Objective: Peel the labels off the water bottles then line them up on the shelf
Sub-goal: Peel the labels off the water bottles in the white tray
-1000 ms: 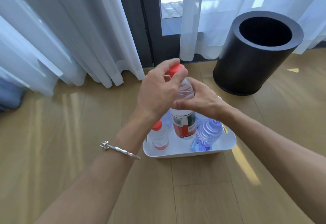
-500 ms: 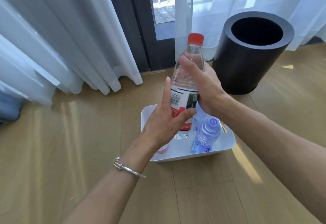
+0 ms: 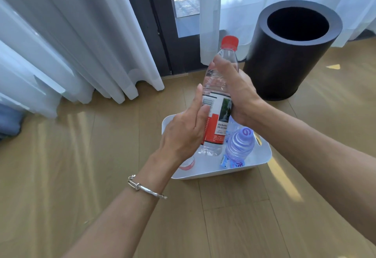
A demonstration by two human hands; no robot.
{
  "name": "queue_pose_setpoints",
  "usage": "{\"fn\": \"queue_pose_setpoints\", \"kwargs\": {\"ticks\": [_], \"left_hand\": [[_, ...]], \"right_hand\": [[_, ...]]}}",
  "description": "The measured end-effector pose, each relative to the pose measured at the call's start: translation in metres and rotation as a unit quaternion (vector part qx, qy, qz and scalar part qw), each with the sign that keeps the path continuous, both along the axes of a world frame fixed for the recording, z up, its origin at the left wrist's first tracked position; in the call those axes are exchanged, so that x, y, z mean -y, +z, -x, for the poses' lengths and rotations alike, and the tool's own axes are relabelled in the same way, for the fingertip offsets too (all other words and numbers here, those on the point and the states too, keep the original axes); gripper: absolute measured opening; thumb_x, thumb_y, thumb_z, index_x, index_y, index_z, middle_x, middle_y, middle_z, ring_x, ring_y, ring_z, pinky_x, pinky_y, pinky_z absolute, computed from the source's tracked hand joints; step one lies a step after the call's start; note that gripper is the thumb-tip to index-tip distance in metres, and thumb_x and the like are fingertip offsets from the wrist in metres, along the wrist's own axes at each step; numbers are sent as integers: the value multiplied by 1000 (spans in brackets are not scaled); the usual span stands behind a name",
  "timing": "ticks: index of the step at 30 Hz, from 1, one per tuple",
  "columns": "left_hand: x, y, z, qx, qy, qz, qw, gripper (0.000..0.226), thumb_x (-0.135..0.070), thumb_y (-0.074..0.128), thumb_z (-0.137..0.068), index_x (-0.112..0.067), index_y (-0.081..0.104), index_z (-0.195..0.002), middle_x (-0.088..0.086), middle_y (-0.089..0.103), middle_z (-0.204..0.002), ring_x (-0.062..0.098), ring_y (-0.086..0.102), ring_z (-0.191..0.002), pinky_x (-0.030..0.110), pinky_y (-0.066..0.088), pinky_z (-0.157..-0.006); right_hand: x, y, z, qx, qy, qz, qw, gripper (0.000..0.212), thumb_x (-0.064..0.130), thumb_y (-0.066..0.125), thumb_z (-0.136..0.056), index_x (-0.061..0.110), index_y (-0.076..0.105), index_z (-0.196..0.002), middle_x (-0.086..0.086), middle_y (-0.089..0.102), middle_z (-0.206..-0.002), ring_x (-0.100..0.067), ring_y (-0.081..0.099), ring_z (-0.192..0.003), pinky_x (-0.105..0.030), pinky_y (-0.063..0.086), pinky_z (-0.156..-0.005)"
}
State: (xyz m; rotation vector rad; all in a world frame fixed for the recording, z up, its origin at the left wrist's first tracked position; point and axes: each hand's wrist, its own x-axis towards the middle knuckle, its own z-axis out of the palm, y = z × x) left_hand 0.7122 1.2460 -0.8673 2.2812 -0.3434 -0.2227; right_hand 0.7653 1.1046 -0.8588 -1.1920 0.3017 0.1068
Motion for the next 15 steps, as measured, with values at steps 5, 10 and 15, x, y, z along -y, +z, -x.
{"fn": "queue_pose_setpoints", "kwargs": {"ticks": [5, 10, 15], "left_hand": [[0, 3, 0, -83, -68, 3, 994, 100, -66, 48, -77, -43, -21, -146, -7, 54, -135, 8, 60, -107, 29, 48, -96], [-1, 7, 1, -115, -87, 2, 990, 109, -65, 55, -70, -49, -27, -139, -13, 48, -138, 3, 57, -108, 19, 42, -91], [-2, 9, -1, -114, -97, 2, 989, 101, -67, 50, -72, -53, -23, -140, -17, 51, -132, -1, 58, -105, 14, 40, -87]], "right_hand": [[2, -1, -4, -12, -16, 9, 1000, 49, 43, 70, -82, 9, 55, -114, -6, 64, -83, -19, 67, -71, -37, 58, -75], [7, -3, -7, -21, -18, 35, 999, 52, 46, 71, -80, 10, 56, -115, -6, 66, -87, -20, 69, -74, -42, 59, -80], [11, -1, -8, -28, -20, 29, 999, 53, 48, 71, -78, 10, 56, -111, -6, 66, -79, -20, 68, -66, -39, 59, -72]]}}
